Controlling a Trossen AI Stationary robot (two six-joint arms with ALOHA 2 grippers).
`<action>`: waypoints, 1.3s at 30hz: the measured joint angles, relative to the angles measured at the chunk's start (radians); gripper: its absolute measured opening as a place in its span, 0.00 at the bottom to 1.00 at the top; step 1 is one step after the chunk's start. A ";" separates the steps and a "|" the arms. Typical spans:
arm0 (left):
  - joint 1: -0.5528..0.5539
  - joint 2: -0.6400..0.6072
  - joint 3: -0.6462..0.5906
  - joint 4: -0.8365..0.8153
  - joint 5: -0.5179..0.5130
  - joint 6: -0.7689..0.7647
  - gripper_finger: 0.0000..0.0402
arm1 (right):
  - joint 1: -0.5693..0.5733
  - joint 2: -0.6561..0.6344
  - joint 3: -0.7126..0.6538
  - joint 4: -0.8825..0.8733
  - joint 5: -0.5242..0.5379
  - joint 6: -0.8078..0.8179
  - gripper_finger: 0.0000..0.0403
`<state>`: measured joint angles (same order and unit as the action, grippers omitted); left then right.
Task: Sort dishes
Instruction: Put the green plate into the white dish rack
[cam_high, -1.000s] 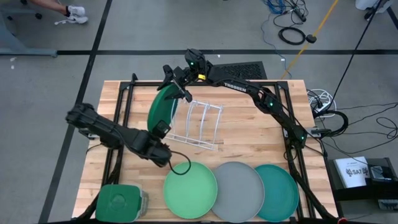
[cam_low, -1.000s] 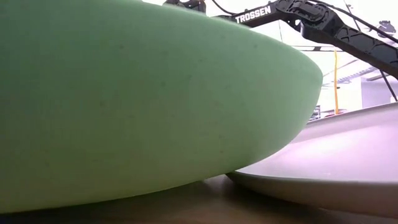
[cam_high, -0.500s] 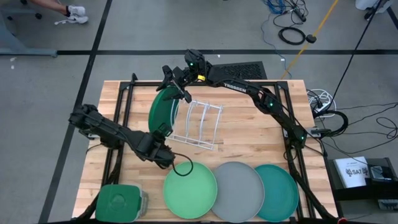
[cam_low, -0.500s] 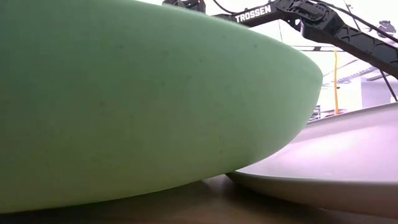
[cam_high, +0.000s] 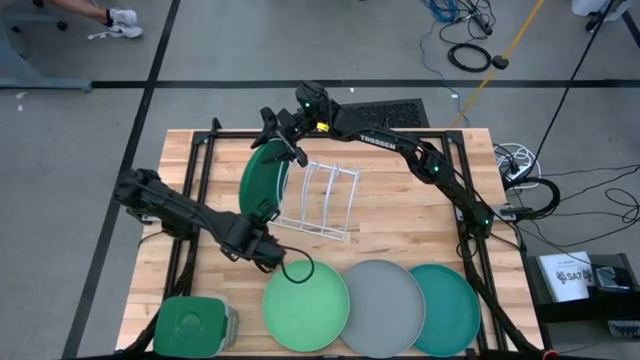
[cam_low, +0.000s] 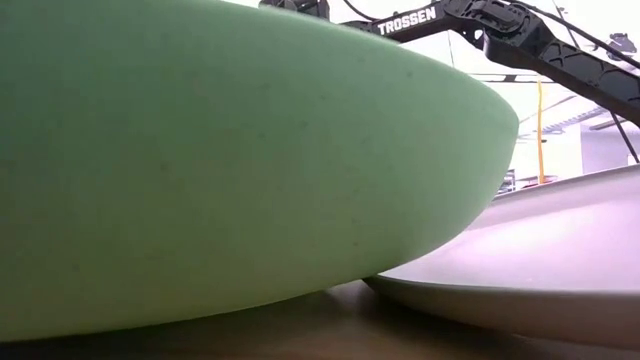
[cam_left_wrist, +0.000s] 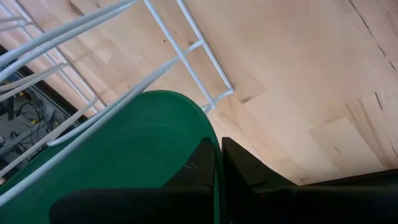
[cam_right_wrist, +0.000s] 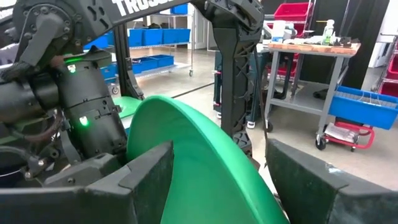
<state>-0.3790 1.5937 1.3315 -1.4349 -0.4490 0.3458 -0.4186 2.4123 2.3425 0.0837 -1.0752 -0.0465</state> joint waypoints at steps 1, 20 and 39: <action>0.000 0.004 0.000 0.000 0.001 0.000 0.03 | 0.001 0.000 0.000 0.000 0.000 0.000 0.62; 0.007 0.054 -0.014 0.039 0.086 0.003 0.03 | -0.004 -0.038 -0.002 0.010 0.009 -0.017 0.62; 0.113 0.136 -0.014 -0.010 0.044 0.034 0.03 | 0.018 -0.103 -0.001 0.005 -0.027 0.037 0.62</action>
<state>-0.2663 1.7301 1.3170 -1.4445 -0.4054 0.3803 -0.4009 2.3096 2.3417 0.0891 -1.1023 -0.0097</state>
